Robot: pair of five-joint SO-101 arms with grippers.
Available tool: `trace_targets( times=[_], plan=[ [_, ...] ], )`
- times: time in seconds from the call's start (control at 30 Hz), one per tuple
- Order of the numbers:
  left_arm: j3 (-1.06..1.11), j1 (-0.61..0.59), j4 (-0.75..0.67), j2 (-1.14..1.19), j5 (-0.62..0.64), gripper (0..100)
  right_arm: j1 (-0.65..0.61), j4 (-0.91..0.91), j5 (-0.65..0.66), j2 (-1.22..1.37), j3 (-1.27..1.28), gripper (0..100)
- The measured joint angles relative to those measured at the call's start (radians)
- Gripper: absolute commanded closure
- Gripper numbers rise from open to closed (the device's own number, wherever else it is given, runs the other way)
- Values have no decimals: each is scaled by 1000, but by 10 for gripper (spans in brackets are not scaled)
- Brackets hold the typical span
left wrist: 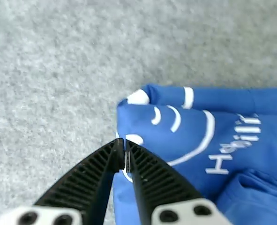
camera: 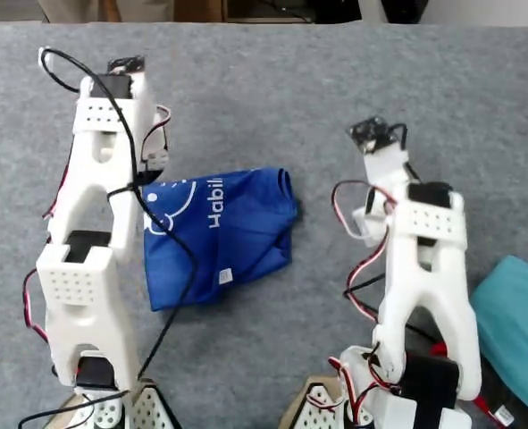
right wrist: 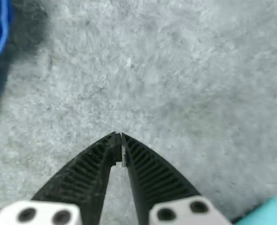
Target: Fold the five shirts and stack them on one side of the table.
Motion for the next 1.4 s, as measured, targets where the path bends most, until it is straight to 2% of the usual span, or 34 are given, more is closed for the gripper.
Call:
trace_targets(
  times=[0.2, 0.43, 0.77, 0.97, 1.13, 1.27, 1.4],
  plan=[
    [95, -5, -38, 0, -2, 980, 0, 120, 0, 0, -89, 994],
    [137, -5, -52, 0, -2, 981, 0, 158, 0, 0, -91, 994],
    [397, -46, -336, 23, -51, 981, 0, 186, 32, 0, -91, 994],
    [399, -107, -379, 26, -51, 981, -15, 239, 112, 0, -118, 994],
    [399, -107, -379, 26, -51, 981, -110, 359, 149, 0, -285, 993],
    [399, -114, -379, 26, -51, 981, -261, 460, 153, 6, -483, 993],
    [394, -126, -362, 5, -66, 981, -420, 542, 153, 129, -678, 993]
  ],
)
